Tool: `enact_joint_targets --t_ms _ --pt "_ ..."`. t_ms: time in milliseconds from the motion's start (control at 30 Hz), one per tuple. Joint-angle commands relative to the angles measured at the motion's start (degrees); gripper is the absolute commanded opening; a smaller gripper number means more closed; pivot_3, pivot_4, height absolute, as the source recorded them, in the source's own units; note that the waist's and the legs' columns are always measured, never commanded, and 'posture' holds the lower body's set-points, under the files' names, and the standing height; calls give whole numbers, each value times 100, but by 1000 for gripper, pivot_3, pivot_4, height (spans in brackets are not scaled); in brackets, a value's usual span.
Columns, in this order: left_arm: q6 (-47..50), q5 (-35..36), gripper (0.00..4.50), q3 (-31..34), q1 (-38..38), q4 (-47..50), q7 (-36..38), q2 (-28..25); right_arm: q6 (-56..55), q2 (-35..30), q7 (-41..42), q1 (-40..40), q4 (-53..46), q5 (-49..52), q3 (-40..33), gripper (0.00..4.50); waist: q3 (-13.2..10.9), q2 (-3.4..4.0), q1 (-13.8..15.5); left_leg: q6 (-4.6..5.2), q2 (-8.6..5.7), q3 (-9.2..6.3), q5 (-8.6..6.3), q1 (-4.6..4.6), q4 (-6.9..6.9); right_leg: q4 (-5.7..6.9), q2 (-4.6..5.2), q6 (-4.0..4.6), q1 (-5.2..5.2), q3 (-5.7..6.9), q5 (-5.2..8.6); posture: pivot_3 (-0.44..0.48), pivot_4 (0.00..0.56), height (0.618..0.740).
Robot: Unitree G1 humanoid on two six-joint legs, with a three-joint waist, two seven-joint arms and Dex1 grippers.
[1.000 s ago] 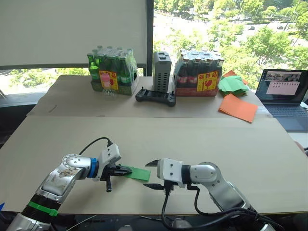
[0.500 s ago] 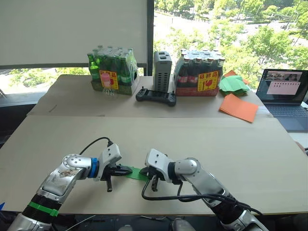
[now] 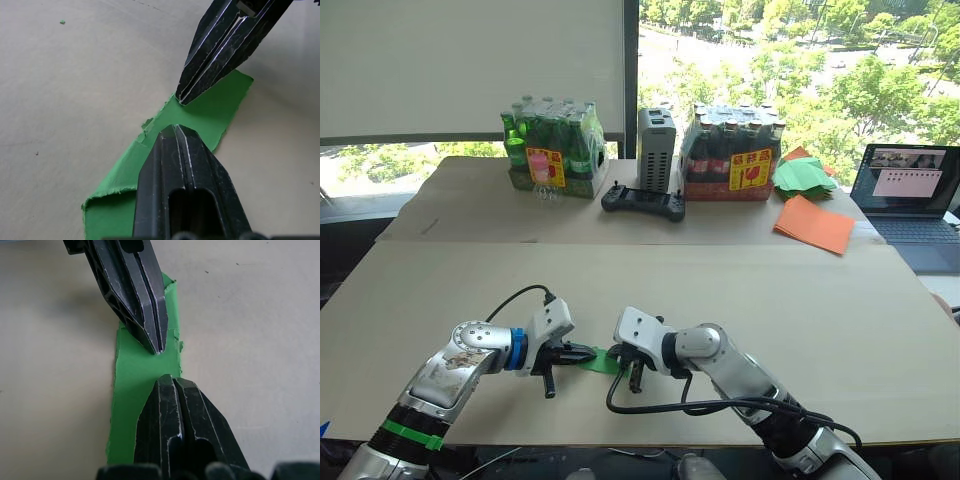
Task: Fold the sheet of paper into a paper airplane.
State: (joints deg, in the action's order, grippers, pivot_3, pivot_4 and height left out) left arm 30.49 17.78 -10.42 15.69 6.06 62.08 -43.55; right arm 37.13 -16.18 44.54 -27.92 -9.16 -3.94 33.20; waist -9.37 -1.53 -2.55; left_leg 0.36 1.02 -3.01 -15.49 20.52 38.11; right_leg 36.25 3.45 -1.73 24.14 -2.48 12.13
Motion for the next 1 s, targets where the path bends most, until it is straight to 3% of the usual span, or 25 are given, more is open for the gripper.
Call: enact_joint_targets --t_ms 33,633,767,900,1000 --pt "48 -114 0 -54 35 99 -39 -25 372 -261 28 197 115 -108 120 55 0 0 5 0 0 0 0 0 0 -1 0 0 0 0 0 0 150 740" --pt "56 -172 0 -103 20 91 -69 -3 978 -1358 161 879 -1110 237 -211 55 6 6 49 0 -2 2 0 0 0 -10 4 -9 -8 0 5 0 150 740" --pt "42 -182 0 -116 24 84 -74 7 957 -1263 68 803 -1320 403 -438 55 6 6 51 0 -2 1 0 1 0 -10 4 -9 -7 0 6 0 150 740" --pt "38 -180 0 -116 21 92 -70 -4 920 -748 3 617 -1666 1022 -1027 55 5 6 43 0 -2 1 0 5 0 -10 3 -8 -2 0 5 0 150 740" --pt "33 -183 0 -118 21 91 -62 -15 845 -475 2 517 -1849 1245 -1064 55 5 7 22 0 -1 -1 0 13 0 -7 2 -6 6 1 3 0 150 740"
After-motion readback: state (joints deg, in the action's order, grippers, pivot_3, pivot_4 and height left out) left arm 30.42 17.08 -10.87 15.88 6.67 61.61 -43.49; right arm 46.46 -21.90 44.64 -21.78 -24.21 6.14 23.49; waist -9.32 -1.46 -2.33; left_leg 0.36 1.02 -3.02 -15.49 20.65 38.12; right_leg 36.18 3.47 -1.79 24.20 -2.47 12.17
